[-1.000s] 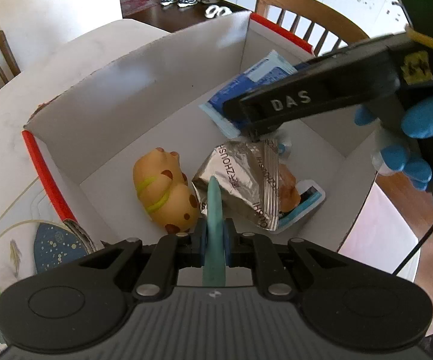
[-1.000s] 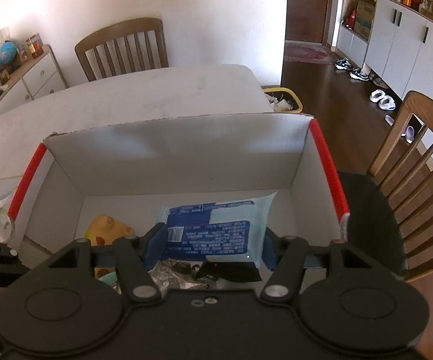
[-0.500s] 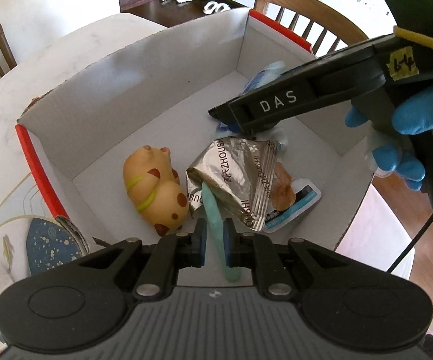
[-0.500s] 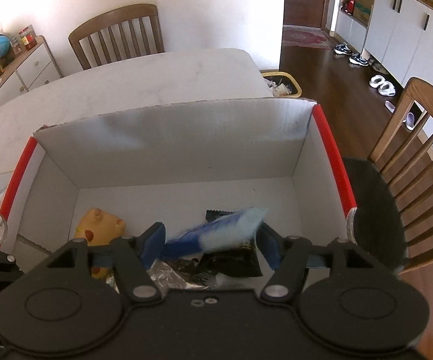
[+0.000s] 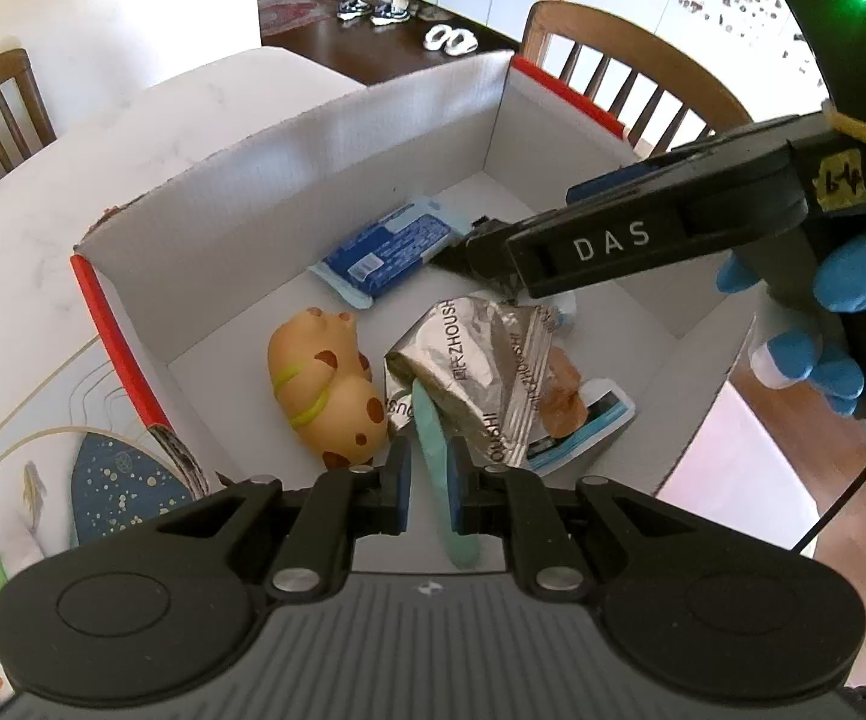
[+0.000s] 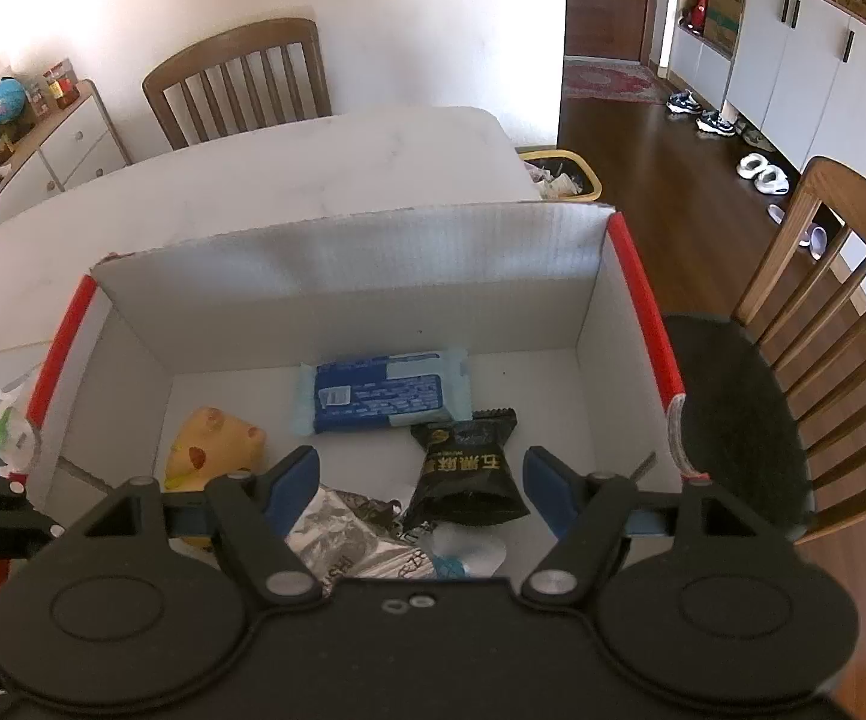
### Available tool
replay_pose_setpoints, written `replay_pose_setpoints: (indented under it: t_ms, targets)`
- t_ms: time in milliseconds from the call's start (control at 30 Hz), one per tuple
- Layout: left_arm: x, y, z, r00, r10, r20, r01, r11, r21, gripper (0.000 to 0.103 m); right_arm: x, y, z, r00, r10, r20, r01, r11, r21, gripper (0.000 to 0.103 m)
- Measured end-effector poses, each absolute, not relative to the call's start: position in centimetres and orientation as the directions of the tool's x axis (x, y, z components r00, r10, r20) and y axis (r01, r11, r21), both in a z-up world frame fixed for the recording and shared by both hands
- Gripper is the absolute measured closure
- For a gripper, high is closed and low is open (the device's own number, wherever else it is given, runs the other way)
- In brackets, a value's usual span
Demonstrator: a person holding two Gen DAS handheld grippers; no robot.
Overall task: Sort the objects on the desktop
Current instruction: 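Open both grippers to release the teal stick and blue-white bar into the box, then withdraw both grippers from the shoebox back toward the table items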
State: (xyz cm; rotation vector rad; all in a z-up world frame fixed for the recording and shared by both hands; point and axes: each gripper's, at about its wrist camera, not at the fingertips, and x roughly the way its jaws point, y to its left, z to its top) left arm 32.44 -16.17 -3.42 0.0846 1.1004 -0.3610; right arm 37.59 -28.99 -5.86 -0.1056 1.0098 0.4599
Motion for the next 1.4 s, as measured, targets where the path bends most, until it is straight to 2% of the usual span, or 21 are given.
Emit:
replay_pose_setpoints:
  t_ms: [933,1400]
  targets:
    - [25.3,-13.2,1.5,0.566,-0.270,-0.779,0.232,0.959,-0.163,0.093,31.0,-29.2,0.0,0.506,0.436,-0.744,-0.499,0.852,0.159,0.025]
    - [20.8,-8.5,3.0,0.646,-0.226,-0.729,0.109,0.973,-0.205,0.092,27.0,-26.3,1.6,0.476,0.479,-0.737,-0.561,0.811,0.165,0.025]
